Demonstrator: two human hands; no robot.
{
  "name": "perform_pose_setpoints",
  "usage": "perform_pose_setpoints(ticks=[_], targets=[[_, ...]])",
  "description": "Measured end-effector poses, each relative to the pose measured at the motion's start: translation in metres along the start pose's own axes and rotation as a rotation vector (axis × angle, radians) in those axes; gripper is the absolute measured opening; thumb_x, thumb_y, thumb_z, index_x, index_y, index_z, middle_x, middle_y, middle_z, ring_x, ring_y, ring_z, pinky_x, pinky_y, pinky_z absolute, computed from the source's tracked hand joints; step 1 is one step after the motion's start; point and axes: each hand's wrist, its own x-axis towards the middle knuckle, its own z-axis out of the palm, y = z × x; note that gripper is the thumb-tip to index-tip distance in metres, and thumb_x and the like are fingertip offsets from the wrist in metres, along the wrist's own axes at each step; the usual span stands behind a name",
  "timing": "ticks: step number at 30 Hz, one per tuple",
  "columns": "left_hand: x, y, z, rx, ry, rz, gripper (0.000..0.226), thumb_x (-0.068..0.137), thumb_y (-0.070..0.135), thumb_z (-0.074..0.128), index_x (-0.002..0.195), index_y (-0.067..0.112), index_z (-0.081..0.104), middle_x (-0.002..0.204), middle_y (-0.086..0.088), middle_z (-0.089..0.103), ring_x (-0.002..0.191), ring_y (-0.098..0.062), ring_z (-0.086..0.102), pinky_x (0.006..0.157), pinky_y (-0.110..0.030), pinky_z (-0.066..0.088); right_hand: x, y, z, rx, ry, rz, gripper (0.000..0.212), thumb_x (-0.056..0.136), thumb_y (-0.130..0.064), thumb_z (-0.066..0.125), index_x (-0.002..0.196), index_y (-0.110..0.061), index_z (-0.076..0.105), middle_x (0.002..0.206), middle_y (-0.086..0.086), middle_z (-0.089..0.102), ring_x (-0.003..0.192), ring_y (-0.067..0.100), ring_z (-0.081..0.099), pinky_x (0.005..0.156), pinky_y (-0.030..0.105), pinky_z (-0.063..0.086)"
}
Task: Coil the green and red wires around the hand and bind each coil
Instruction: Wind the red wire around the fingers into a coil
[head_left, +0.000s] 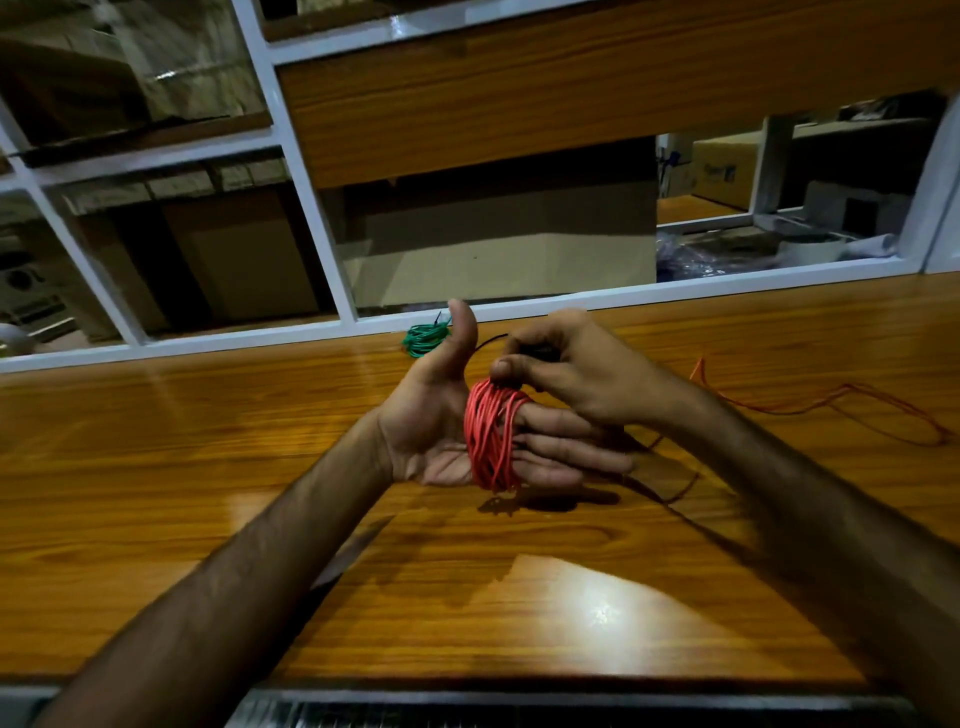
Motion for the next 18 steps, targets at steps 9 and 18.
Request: perform_pose_setpoints(ticks=[9,18], targets=[[0.011,0.01,0.01,-0.03,0.04,0.354,0.138,0.071,0.105,0.026,0.168,0.008,0.01,0.172,-0.028,0.008,0.16,-0.044,0.006,0.132,-0.046,0.003,-0.009,0.025,0.004,-0.15,-0.152,0.186,0.024,0.104,-0.017,0.052,0.125,-0.02,0.063,0.116,-0.024,0.059,0.107,0.001,0.058,0.098,0.026,0.048],[0.01,0.018,-0.014,-0.063,0.554,0.826,0.121,0.075,0.088,0.052,0.157,0.001,0.04,0.159,-0.03,0.043,0.149,-0.045,0.041,0.128,-0.05,0.029,-0.002,0.009,0.026,-0.285,-0.165,0.156,0.03,0.105,-0.035,0.052,0.081,-0.024,0.064,0.073,-0.011,0.065,0.066,0.001,0.061,0.059,0.021,0.044]])
